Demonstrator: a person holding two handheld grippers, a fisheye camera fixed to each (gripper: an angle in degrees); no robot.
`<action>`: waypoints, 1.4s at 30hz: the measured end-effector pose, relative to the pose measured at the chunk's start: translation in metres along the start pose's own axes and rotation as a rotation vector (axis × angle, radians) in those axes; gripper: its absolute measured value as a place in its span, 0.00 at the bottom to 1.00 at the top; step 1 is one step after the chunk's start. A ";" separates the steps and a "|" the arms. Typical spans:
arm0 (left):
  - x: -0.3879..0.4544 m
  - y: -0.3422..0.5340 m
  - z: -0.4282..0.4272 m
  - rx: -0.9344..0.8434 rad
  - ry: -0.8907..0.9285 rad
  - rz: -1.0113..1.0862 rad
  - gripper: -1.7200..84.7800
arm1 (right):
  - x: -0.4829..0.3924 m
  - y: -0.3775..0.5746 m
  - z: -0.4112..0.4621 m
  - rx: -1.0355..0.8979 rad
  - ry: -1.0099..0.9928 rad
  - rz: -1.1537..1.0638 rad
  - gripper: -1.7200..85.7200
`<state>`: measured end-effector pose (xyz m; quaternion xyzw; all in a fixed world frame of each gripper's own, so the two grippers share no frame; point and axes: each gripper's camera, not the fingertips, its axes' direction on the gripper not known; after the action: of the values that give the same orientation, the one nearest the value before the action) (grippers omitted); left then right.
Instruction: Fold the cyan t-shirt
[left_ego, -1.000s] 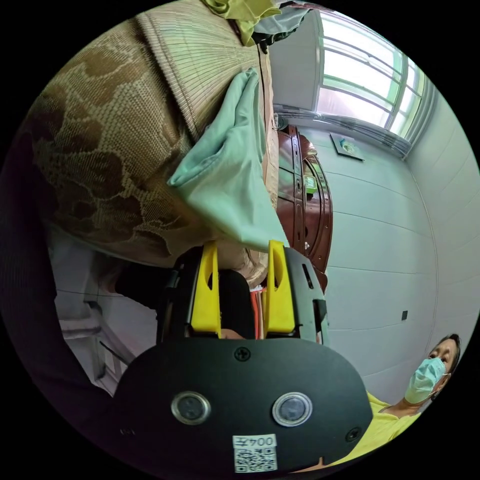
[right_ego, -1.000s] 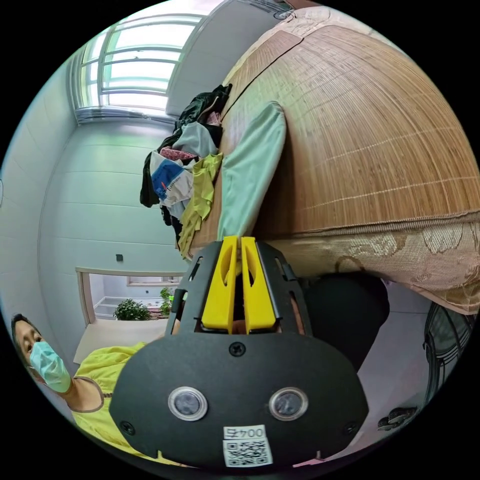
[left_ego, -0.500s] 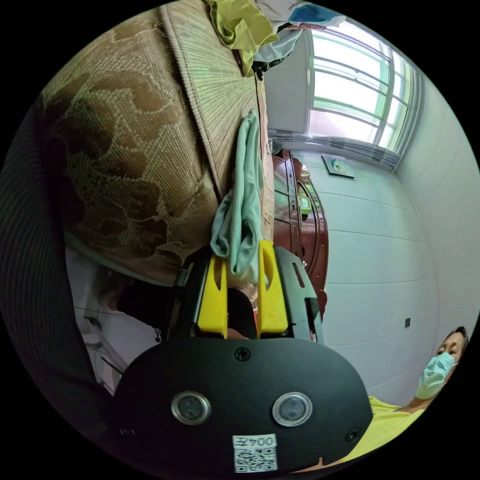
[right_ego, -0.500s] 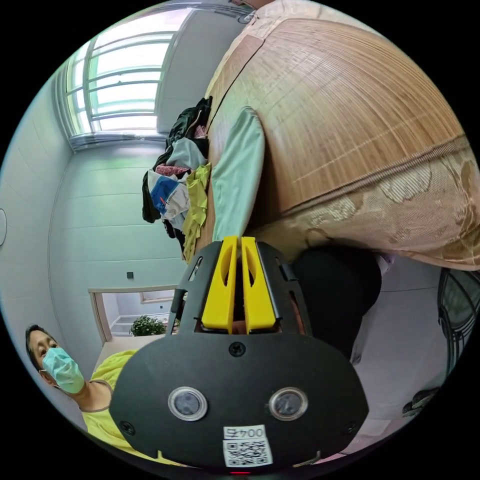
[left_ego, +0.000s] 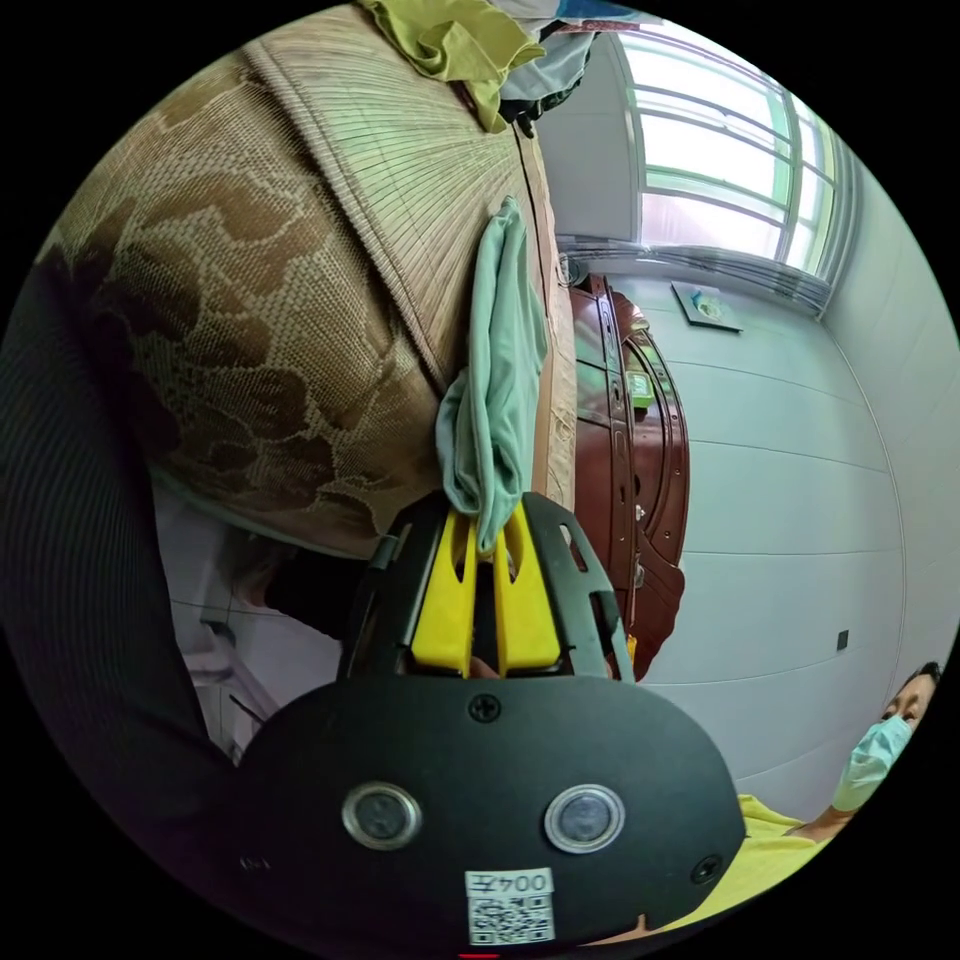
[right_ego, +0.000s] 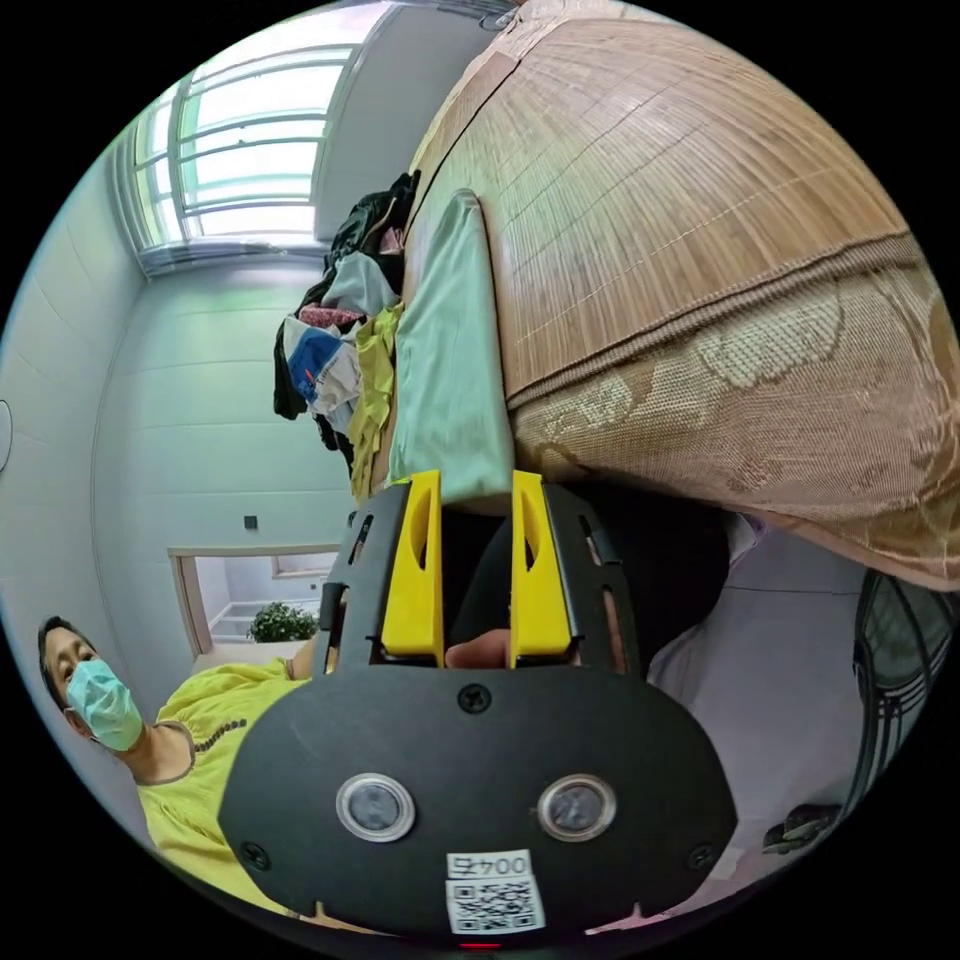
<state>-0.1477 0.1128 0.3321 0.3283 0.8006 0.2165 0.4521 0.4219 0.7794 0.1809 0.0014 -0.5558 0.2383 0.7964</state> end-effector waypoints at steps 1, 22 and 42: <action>0.000 0.000 0.001 -0.003 0.009 -0.008 0.04 | 0.001 -0.004 0.001 -0.025 0.011 -0.010 0.13; 0.002 -0.004 0.016 -0.026 0.023 -0.027 0.04 | 0.065 -0.015 0.008 -0.150 -0.147 -0.094 0.13; -0.024 -0.025 0.032 -0.015 0.017 -0.017 0.04 | 0.144 0.004 0.036 -0.039 -0.187 -0.017 0.13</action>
<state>-0.1191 0.0803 0.3138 0.3161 0.8056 0.2216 0.4494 0.4270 0.8278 0.3216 0.0128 -0.6322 0.2192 0.7431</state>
